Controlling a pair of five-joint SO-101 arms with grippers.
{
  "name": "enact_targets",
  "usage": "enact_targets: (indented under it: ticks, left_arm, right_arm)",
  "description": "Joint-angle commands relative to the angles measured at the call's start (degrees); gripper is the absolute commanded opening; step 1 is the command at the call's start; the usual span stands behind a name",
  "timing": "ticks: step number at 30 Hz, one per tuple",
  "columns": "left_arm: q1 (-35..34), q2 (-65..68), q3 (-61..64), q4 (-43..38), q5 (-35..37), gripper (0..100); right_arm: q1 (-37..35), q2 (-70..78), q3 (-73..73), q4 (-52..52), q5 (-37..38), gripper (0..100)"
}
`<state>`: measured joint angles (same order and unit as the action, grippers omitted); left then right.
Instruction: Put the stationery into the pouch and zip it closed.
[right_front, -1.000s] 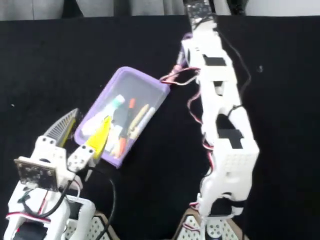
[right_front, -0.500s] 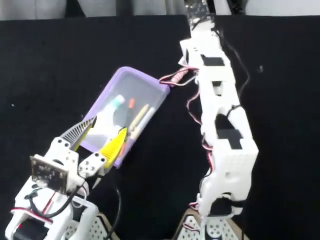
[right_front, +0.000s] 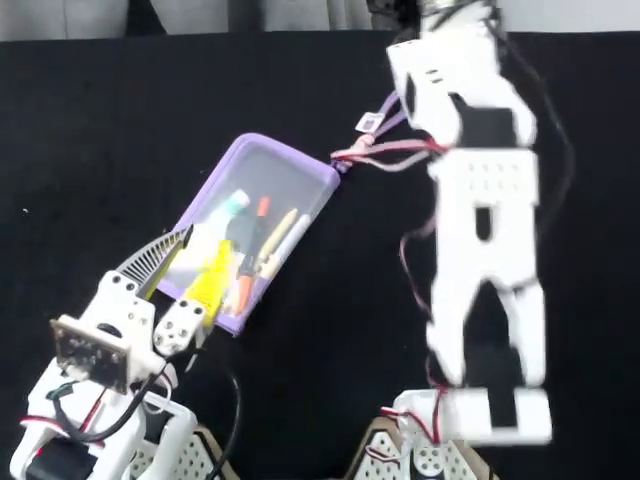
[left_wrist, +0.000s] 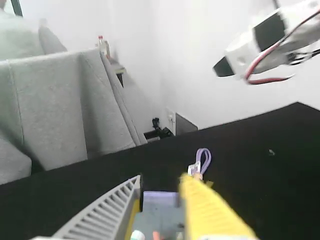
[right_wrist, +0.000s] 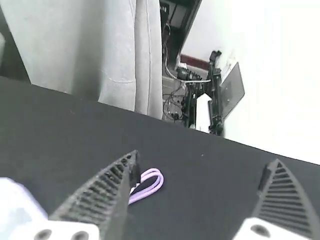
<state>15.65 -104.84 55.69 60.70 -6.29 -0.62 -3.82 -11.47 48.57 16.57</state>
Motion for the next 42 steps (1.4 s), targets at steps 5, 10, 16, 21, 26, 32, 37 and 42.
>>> enact_targets:
  ticks: [5, 10, 16, 21, 26, 32, 37, 42]
  left_arm:
    - [-0.04, 0.09, -0.57, -3.08, 0.18, 3]
    - [-3.91, 0.00, -0.57, -0.70, 0.88, 3]
    - [-15.16, -0.09, -4.53, 8.97, 8.53, 3]
    - [-21.41, -0.09, -9.19, 17.05, 10.64, 3]
    - [-22.20, -0.09, -9.80, 23.56, 10.29, 3]
    - [-21.58, 0.00, -6.99, 25.41, 10.20, 3]
    - [-21.58, 0.00, 8.04, 14.59, 10.29, 3]
    - [-21.49, 0.00, 23.87, 10.55, 10.29, 3]
  right_arm:
    - [0.88, -26.15, -1.54, 21.63, 0.26, 6.7]
    - [0.79, -37.49, 8.13, 24.26, 0.26, 4.6]
    - [0.44, -54.29, 25.80, 21.71, 0.18, 1.5]
    - [0.44, -70.02, 42.59, 19.08, 0.18, 1.3]
    - [0.44, -85.23, 60.09, 18.81, 0.18, 1.4]
    - [0.44, -104.22, 76.00, 18.99, 0.18, 1.5]
    - [0.70, -103.69, 83.03, 18.81, 0.62, 1.5]
    - [0.62, -104.75, 88.40, 19.25, 0.35, 1.5]
